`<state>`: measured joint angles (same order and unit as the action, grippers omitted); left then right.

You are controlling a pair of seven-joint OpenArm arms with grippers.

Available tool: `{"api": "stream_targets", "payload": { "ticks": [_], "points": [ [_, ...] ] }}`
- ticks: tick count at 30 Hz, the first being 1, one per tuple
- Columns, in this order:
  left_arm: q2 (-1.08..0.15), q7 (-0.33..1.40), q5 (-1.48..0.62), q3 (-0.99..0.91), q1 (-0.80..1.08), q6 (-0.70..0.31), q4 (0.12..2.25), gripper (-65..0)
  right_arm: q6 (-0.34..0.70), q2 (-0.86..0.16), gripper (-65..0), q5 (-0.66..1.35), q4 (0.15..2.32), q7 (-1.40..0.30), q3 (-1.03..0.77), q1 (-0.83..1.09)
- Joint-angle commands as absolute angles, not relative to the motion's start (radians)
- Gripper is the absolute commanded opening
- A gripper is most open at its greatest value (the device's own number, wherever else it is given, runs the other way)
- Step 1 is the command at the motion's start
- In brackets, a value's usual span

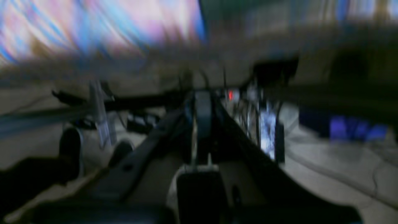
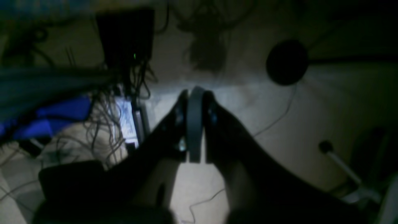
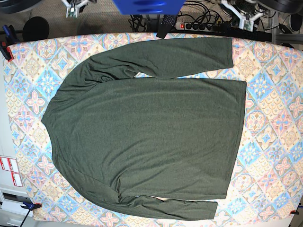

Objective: Fold the T-shirt properly
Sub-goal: 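Move the left gripper down to the shirt's shoulder corner and grasp it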

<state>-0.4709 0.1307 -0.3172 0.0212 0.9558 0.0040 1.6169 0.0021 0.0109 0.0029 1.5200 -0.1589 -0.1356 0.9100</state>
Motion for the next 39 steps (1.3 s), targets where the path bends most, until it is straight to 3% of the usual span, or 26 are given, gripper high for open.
{"api": "stream_targets", "payload": {
  "ticks": [1,8,17,22,31,39],
  "points": [
    [-0.481,0.12,-0.32,-0.005,0.975,0.007,1.659,-65.0,0.002,0.007,-65.0,0.002,1.554,-0.16,-0.139,0.929],
    [-0.475,0.237,-0.415,-0.082,0.903,0.005,1.73,-64.6,0.002,0.007,-65.0,0.002,1.692,-0.239,-0.139,0.928],
    [-0.481,0.39,-0.585,-0.091,0.743,0.002,1.728,-44.0,0.002,0.007,-65.0,0.002,1.781,-0.329,-0.139,0.923],
    [-0.481,0.535,-0.628,-0.088,0.671,0.002,1.725,-37.2,0.002,0.007,-65.0,0.002,1.791,-0.355,-0.139,0.923],
    [-0.481,0.723,-0.705,-0.087,0.608,0.001,1.724,-34.7,0.002,0.007,-65.0,0.002,1.791,-0.355,-0.139,0.923],
    [-0.476,0.74,-0.702,-0.015,0.607,0.001,1.722,-34.9,0.002,0.007,-65.0,0.002,1.791,-0.355,-0.139,0.921]
  ]
}}
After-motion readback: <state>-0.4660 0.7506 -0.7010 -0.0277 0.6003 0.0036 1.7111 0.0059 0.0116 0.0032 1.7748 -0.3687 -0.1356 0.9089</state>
